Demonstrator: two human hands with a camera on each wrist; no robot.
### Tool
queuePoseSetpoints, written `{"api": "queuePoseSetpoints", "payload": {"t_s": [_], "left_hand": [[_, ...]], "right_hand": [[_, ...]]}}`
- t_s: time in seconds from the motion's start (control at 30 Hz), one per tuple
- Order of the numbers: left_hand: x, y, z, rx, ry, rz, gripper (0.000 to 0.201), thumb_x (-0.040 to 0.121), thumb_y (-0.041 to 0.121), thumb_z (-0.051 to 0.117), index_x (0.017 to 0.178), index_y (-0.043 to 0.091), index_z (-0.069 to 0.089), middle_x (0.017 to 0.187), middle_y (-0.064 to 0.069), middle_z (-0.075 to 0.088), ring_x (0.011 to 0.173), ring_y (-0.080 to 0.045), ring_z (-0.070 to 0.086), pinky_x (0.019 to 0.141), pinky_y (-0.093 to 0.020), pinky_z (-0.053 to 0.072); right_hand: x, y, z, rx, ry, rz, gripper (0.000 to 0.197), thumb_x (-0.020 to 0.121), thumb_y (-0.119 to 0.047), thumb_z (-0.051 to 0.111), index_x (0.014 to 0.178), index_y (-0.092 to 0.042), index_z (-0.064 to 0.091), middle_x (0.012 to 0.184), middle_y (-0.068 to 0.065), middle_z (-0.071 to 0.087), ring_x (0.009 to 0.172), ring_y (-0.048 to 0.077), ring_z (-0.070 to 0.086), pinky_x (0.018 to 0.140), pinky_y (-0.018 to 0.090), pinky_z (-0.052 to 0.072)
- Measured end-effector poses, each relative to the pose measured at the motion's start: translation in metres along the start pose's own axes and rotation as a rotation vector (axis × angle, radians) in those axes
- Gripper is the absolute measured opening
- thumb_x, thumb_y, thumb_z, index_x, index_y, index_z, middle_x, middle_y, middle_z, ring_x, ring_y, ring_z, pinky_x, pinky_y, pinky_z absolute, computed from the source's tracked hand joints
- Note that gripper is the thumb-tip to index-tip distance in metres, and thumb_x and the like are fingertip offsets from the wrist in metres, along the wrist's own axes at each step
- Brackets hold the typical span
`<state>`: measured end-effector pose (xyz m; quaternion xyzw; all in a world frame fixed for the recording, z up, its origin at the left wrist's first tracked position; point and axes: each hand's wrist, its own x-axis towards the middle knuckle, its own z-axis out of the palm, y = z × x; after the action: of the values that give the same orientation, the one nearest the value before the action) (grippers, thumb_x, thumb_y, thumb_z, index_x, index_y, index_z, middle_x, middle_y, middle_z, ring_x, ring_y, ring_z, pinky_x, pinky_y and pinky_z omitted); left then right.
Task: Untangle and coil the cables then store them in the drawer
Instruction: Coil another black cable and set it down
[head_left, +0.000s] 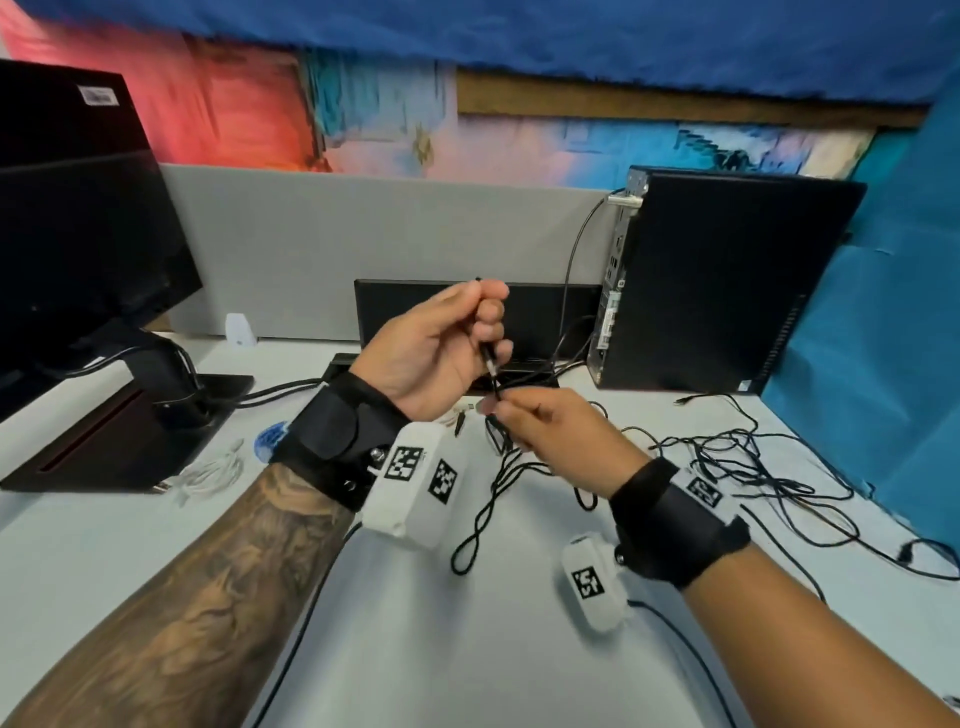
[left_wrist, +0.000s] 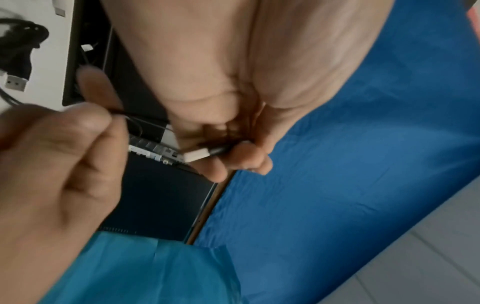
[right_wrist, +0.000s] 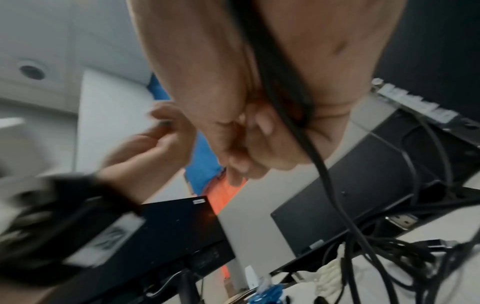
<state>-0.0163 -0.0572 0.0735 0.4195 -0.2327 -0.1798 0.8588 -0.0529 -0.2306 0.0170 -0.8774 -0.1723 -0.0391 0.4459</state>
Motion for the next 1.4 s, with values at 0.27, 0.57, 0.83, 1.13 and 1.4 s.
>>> {"api": "queuePoseSetpoints", "payload": {"t_s": [0.27, 0.57, 0.83, 1.13, 1.4], "left_hand": [[0.029, -0.013, -0.021, 0.125, 0.247, 0.214, 0.020, 0.103, 0.009, 0.047, 0.111, 0.001, 0.063, 0.101, -0.013, 0.075, 0.095, -0.025, 0.073, 0.085, -0.034, 0.058], [0.028, -0.028, -0.021, 1.026, -0.088, -0.027, 0.039, 0.106, 0.024, 0.044, 0.090, -0.001, 0.070, 0.062, -0.002, 0.054, 0.059, -0.016, 0.048, 0.059, -0.021, 0.043], [0.038, 0.008, -0.047, 0.099, -0.011, -0.172, 0.036, 0.095, 0.025, 0.040, 0.061, 0.016, 0.052, 0.051, 0.009, 0.018, 0.046, -0.010, 0.015, 0.043, -0.021, 0.032], [0.062, -0.016, -0.043, -0.082, 0.287, 0.189, 0.021, 0.103, 0.004, 0.040, 0.105, 0.001, 0.060, 0.079, -0.003, 0.066, 0.070, -0.010, 0.064, 0.081, -0.031, 0.059], [0.044, -0.022, -0.039, 0.850, 0.234, 0.398, 0.020, 0.100, 0.000, 0.051, 0.108, 0.001, 0.069, 0.089, -0.009, 0.075, 0.081, -0.018, 0.072, 0.082, -0.029, 0.057]], "right_hand": [[-0.017, -0.019, -0.018, 0.070, -0.151, 0.005, 0.016, 0.104, -0.019, 0.055, 0.107, -0.021, 0.070, 0.059, -0.005, 0.054, 0.057, 0.011, 0.051, 0.059, 0.025, 0.048], [0.019, -0.033, -0.101, 0.067, 0.383, -0.078, 0.010, 0.093, -0.022, 0.068, 0.087, -0.019, 0.077, 0.060, -0.004, 0.061, 0.058, 0.008, 0.051, 0.062, 0.031, 0.048], [0.053, 0.016, -0.089, 0.131, 0.246, -0.033, 0.019, 0.092, -0.025, 0.073, 0.082, -0.009, 0.068, 0.053, -0.011, 0.050, 0.046, 0.001, 0.040, 0.049, 0.008, 0.036], [0.060, 0.002, -0.026, -0.188, -0.050, -0.018, 0.023, 0.100, -0.036, 0.060, 0.085, -0.026, 0.073, 0.059, -0.009, 0.055, 0.050, 0.003, 0.044, 0.053, 0.018, 0.039], [0.038, -0.031, -0.050, -0.135, 0.078, -0.089, 0.010, 0.095, -0.023, 0.067, 0.089, -0.024, 0.076, 0.072, -0.006, 0.071, 0.066, 0.009, 0.063, 0.066, 0.029, 0.053]]}}
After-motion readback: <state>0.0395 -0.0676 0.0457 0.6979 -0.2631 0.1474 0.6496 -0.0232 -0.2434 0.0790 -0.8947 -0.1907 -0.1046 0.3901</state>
